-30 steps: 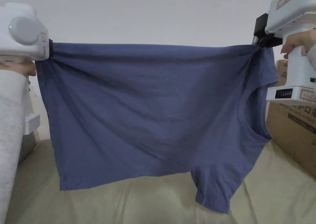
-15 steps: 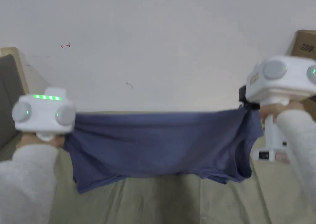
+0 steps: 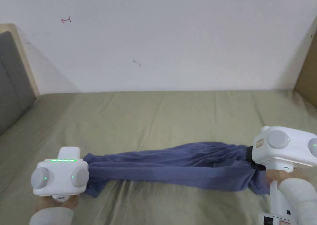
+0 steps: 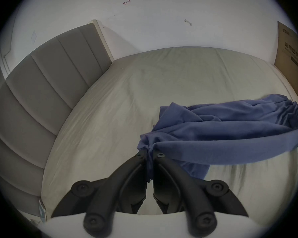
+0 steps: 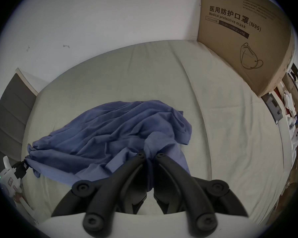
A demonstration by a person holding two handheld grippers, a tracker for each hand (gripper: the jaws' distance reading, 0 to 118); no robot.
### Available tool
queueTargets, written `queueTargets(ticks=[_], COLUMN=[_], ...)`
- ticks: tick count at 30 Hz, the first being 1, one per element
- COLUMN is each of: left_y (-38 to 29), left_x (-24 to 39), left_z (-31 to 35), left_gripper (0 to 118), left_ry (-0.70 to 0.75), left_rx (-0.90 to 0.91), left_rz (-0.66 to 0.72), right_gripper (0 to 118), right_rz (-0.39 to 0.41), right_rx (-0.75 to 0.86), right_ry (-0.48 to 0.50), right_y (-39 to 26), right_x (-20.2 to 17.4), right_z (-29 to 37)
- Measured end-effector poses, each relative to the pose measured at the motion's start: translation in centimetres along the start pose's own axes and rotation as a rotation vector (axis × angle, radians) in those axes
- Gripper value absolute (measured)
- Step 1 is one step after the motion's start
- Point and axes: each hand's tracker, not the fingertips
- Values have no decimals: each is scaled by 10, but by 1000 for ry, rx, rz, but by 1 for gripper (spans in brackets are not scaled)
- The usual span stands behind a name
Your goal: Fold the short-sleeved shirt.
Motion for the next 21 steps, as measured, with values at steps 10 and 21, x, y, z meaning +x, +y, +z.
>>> queueTargets(ticks=[10, 21], left_y=[-99, -281], left_x=[-48, -95], left_z=[139, 242], left_gripper=[4, 4], left_ry=[-42, -54], left_rx=[105, 23], left_rz=[-74, -135], right_gripper=[3, 3], right_rz=[57, -6], right_rx=[85, -19], right_ry=[41, 50], right_y=[-106, -327], right_x=[32, 88], right_z=[140, 225])
